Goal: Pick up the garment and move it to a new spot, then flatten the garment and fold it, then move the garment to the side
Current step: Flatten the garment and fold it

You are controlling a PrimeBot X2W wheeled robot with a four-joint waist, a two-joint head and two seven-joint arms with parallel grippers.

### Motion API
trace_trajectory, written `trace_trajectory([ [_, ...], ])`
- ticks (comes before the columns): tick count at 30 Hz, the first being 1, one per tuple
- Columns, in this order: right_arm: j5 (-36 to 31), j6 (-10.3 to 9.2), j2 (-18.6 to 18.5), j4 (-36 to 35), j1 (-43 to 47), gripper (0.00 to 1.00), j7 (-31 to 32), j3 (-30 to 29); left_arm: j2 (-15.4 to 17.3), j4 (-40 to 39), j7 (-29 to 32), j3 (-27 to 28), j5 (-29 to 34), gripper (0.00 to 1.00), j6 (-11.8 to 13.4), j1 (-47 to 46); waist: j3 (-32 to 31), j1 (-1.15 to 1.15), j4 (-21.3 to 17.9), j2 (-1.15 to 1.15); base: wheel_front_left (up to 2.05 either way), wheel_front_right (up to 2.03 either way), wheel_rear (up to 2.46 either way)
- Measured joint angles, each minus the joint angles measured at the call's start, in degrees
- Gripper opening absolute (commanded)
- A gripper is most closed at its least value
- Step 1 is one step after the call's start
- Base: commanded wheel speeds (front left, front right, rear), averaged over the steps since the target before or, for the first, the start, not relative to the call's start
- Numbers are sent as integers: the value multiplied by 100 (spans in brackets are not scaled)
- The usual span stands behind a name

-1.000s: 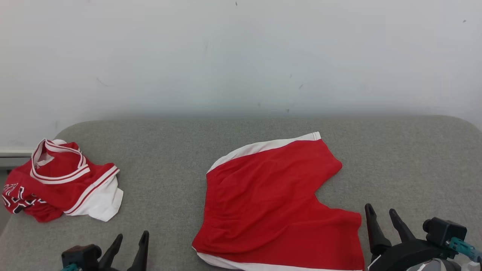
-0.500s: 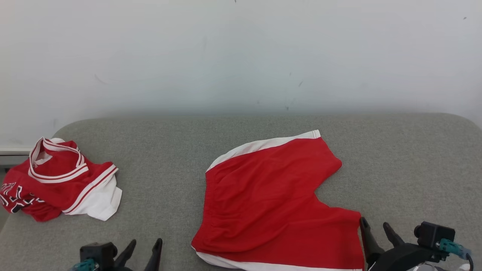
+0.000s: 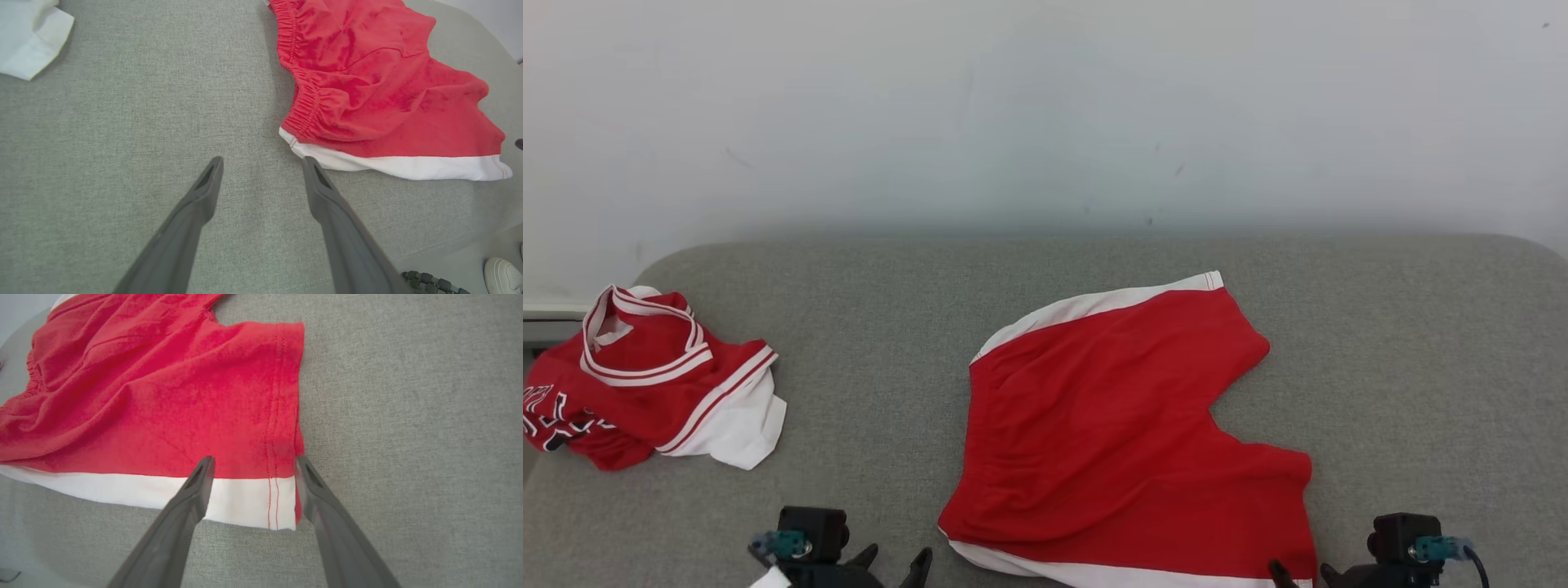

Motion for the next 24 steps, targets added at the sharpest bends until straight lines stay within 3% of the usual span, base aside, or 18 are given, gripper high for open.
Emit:
trace_trajectory([
  [13, -178, -42, 92, 312, -240, 100, 555, 120, -348, 525, 548, -241, -1, 100, -209, -638, 298, 0, -92, 0, 0, 0, 0],
  [21, -198, -46, 148, 424, -258, 100, 702, 4, -379, 703, 645, -303, -9, 100, -304, -759, 334, 0, -100, 0, 0, 0, 0],
  [22, -199, -46, 156, 435, -258, 89, 705, -2, -381, 715, 646, -316, -9, 100, -310, -759, 336, 0, -98, 0, 0, 0, 0],
  [23, -199, -46, 163, 437, -258, 57, 710, -4, -381, 728, 655, -324, -9, 100, -339, -760, 338, 0, -96, 0, 0, 0, 0],
  [24, -199, -47, 174, 438, -258, 49, 712, -9, -380, 744, 681, -333, -9, 100, -357, -765, 341, -1, -93, 0, 0, 0, 0],
])
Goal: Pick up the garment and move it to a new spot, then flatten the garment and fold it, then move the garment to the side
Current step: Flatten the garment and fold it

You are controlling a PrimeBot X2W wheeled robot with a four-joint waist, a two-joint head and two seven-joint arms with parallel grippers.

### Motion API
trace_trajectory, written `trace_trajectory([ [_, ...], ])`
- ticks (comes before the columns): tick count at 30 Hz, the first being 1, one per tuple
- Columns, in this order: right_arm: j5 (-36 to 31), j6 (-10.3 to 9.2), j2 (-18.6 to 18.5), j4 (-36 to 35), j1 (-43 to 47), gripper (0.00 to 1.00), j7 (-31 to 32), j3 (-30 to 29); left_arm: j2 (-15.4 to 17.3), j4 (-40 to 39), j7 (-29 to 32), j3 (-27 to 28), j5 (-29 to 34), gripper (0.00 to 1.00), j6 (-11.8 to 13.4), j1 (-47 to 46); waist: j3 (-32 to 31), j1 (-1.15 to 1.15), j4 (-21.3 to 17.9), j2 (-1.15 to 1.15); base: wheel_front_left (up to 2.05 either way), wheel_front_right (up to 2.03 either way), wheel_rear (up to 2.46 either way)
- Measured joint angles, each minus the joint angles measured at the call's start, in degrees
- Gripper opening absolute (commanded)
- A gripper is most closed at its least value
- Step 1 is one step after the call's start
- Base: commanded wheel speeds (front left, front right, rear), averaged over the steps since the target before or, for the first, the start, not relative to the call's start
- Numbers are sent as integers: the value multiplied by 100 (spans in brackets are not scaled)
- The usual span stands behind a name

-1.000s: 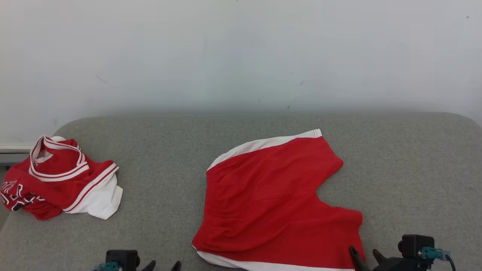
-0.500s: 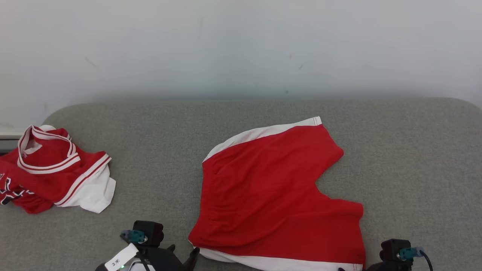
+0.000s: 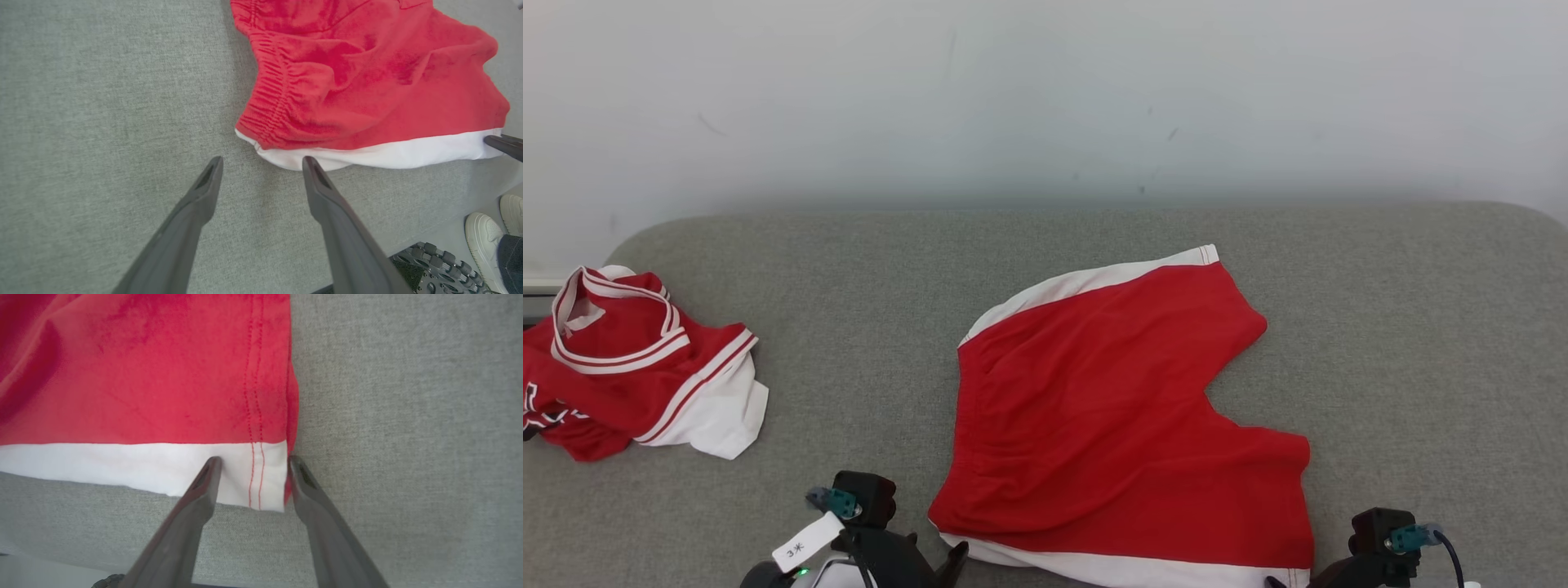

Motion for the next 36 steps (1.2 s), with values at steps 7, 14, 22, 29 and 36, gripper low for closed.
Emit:
trace_trajectory([
  [7, -37, 0, 38, 14, -1, 38, 71, -34, 5, 138, 69, -34, 1, 100, -101, -220, 27, 0, 12, 0, 0, 0, 0],
  [14, -142, 0, 76, -33, -11, 100, 91, -110, -5, 241, 73, -43, 2, 100, -149, -261, 42, 0, 4, 0, 0, 0, 0],
  [22, -174, -1, 104, -186, -2, 100, 201, -101, -13, 328, 149, -86, 2, 100, -249, -358, 22, 0, -17, 0, 0, 0, 0],
  [29, -212, -1, 138, -314, 2, 100, 280, -97, 11, 453, 218, -137, 11, 100, -322, -511, 25, 0, -44, 0, 0, 0, 0],
  [36, -276, -1, 166, -356, 9, 100, 350, -164, 22, 527, 272, -223, 16, 100, -457, -555, 29, 0, -102, 0, 0, 0, 0],
])
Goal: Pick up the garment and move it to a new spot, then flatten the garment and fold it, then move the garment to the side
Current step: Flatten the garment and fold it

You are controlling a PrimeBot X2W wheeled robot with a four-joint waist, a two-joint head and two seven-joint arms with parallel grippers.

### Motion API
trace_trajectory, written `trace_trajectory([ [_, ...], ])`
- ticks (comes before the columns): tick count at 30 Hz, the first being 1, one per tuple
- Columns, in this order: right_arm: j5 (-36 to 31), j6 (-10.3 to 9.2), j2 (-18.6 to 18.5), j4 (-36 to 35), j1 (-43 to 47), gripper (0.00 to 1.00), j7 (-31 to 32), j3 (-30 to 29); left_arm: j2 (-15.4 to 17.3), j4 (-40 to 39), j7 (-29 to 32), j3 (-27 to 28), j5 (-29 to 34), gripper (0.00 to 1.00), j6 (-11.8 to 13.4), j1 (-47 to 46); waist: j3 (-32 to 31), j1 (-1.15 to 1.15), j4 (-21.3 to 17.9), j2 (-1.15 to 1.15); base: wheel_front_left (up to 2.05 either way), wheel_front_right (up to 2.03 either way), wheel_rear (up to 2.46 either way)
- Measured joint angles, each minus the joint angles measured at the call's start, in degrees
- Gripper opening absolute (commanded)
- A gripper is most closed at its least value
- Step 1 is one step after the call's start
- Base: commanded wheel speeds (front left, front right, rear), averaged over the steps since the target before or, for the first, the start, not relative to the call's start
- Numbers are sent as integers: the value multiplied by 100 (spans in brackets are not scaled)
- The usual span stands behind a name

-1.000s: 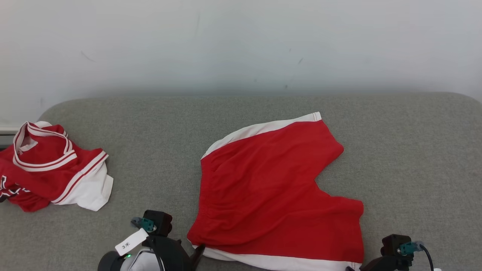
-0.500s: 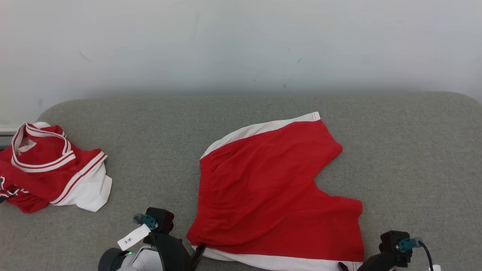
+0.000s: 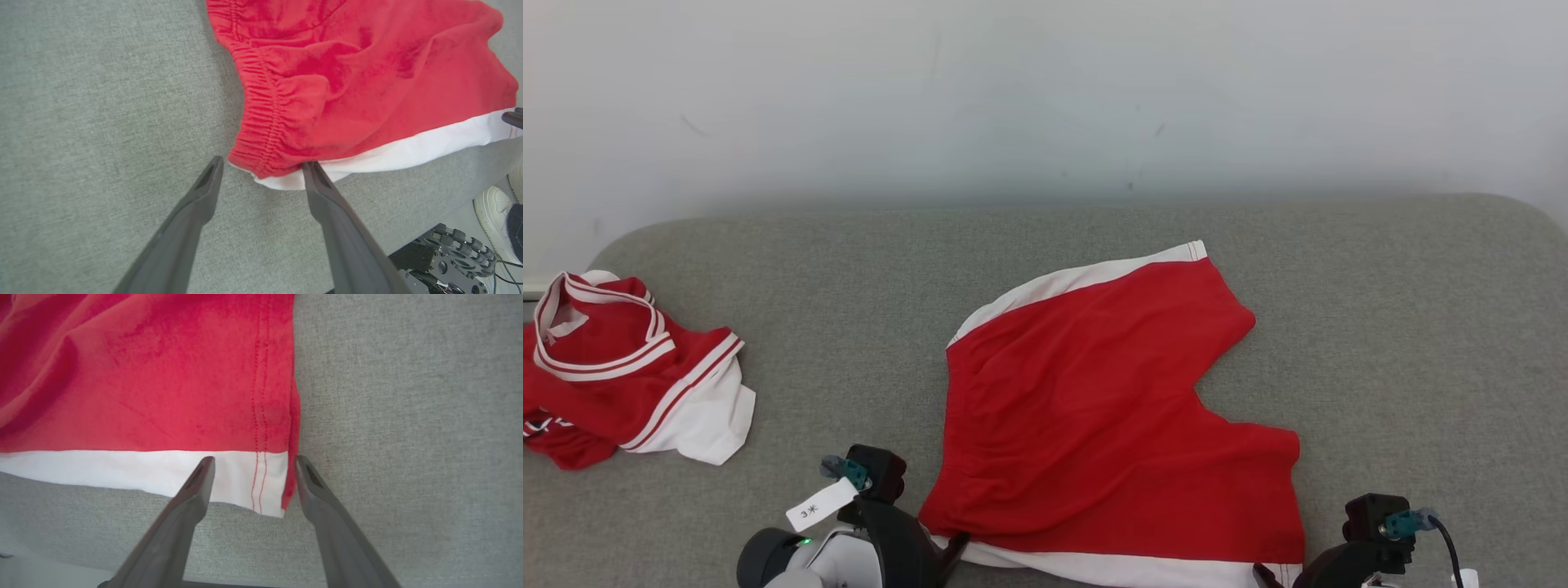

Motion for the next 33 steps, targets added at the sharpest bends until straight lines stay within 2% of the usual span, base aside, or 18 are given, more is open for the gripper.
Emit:
trace_trajectory([
  [10, -83, 0, 24, -111, 8, 100, 100, -77, 47, 100, 51, -40, -3, 100, -147, 5, 24, 0, -42, 0, 0, 0, 0],
  [11, -88, 0, 29, -127, 8, 100, 101, -80, 47, 107, 51, -44, -12, 96, -149, 5, 25, 0, -43, 0, 0, 0, 0],
  [12, -91, 0, 32, -140, 8, 100, 104, -83, 47, 114, 52, -52, -13, 84, -153, 5, 26, 0, -43, 0, 0, 0, 0],
  [13, -96, 0, 34, -149, 8, 100, 134, -87, 47, 123, 52, -54, -15, 67, -188, 5, 27, 0, -44, 0, 0, 0, 0],
  [14, -116, 0, 37, -155, 8, 100, 151, -90, 48, 127, 52, -62, -16, 40, -194, 5, 27, 0, -45, 0, 0, 0, 0],
  [15, -129, 0, 41, -162, 8, 100, 151, -94, 47, 131, 51, -64, -18, 34, -194, 5, 27, 0, -46, 0, 0, 0, 0],
  [16, -131, 0, 43, -169, 8, 100, 152, -98, 47, 131, 49, -59, -29, 24, -200, 5, 27, 0, -48, 0, 0, 0, 0],
  [19, -133, 0, 52, -191, 7, 100, 183, -110, 46, 140, 49, -60, -36, 0, -200, 5, 26, 0, -54, 0, 0, 0, 0],
  [30, -240, 0, 21, -753, 108, 100, 370, -64, 44, 191, 25, -62, -58, 0, -243, 5, -12, 0, -74, 0, 0, 0, 0],
  [33, -240, 0, 31, -724, 238, 100, 505, -74, 44, 196, -7, -62, -59, 0, -244, 5, -22, 0, -78, 0, 0, 0, 0],
])
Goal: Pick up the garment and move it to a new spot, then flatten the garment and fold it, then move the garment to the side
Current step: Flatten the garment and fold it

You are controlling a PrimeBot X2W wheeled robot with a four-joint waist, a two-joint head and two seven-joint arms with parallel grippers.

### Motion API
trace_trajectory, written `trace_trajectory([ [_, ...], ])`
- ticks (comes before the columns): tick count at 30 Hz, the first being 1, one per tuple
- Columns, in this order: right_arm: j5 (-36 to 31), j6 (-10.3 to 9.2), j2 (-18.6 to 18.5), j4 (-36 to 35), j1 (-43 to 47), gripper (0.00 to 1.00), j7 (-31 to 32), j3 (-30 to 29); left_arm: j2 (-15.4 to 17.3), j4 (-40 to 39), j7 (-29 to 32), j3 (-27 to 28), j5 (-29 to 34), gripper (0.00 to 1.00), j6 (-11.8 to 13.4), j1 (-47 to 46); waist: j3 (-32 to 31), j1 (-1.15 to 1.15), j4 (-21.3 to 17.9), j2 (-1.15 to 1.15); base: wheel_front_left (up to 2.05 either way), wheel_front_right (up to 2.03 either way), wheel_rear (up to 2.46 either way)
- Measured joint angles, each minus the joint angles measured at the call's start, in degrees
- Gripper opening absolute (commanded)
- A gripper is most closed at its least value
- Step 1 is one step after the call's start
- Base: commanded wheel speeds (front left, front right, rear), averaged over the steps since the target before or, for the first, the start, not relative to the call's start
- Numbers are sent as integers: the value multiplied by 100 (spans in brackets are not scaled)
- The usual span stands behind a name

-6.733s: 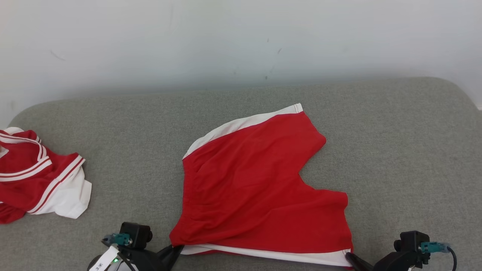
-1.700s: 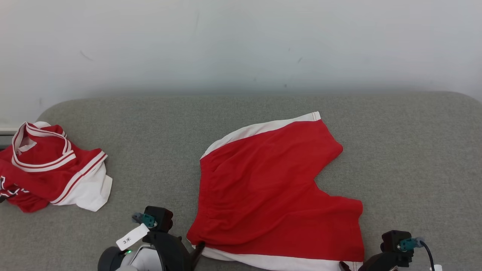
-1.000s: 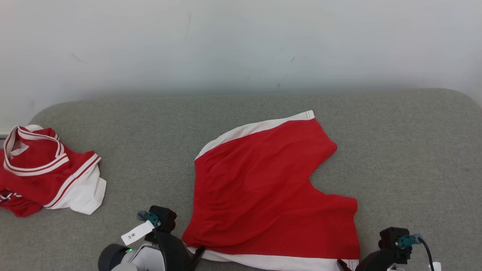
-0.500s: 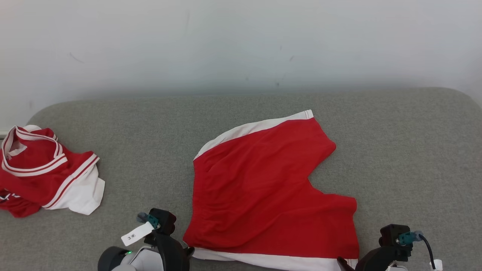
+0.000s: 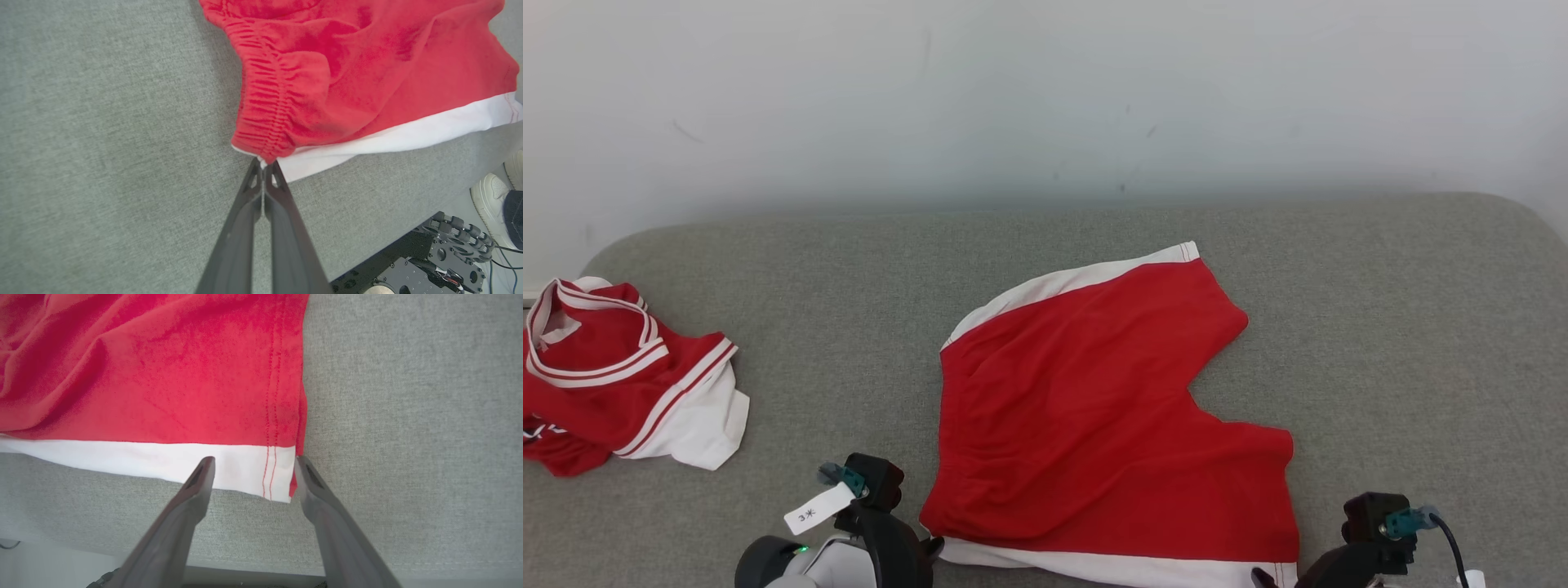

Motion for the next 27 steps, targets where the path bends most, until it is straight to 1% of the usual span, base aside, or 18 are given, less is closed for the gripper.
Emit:
trace_trajectory([
  [3, 1, 0, 10, 60, 40, 100, 91, -77, -3, 2, -1, -10, 0, 0, -1, 0, 0, 0, 3, 0, 0, 0, 0],
  [6, 0, -1, 25, 143, 38, 91, 137, -158, -3, 4, -1, -27, 0, 0, -4, 0, 4, 0, 11, 0, 0, 0, 0],
  [7, 0, -1, 32, 160, 39, 86, 149, -178, -3, 5, -1, -34, 0, 0, -5, 0, 6, 0, 15, 0, 0, 0, 0],
  [8, 0, -1, 42, 165, 39, 76, 154, -191, -3, 7, -1, -41, 0, 0, -5, 0, 7, 0, 19, 0, 0, 0, 0],
  [14, -43, -1, 83, 196, 38, 60, 252, -235, -4, 7, -1, -56, 0, 0, -5, 0, 21, 0, 51, 0, 0, 0, 0],
  [15, -43, 0, 83, 201, 38, 53, 254, -237, -4, 5, -1, -56, 0, 0, -5, 0, 24, 0, 56, 0, 0, 0, 0],
  [16, -44, -1, 87, 203, 38, 49, 291, -241, -4, 5, -1, -56, 0, 0, -5, 0, 27, 0, 61, 0, 0, 0, 0],
  [27, -107, -1, 119, 271, 23, 49, 369, -347, -5, 2, -2, -54, -1, 0, -5, 0, 90, 0, 91, 0, 0, 0, 0],
])
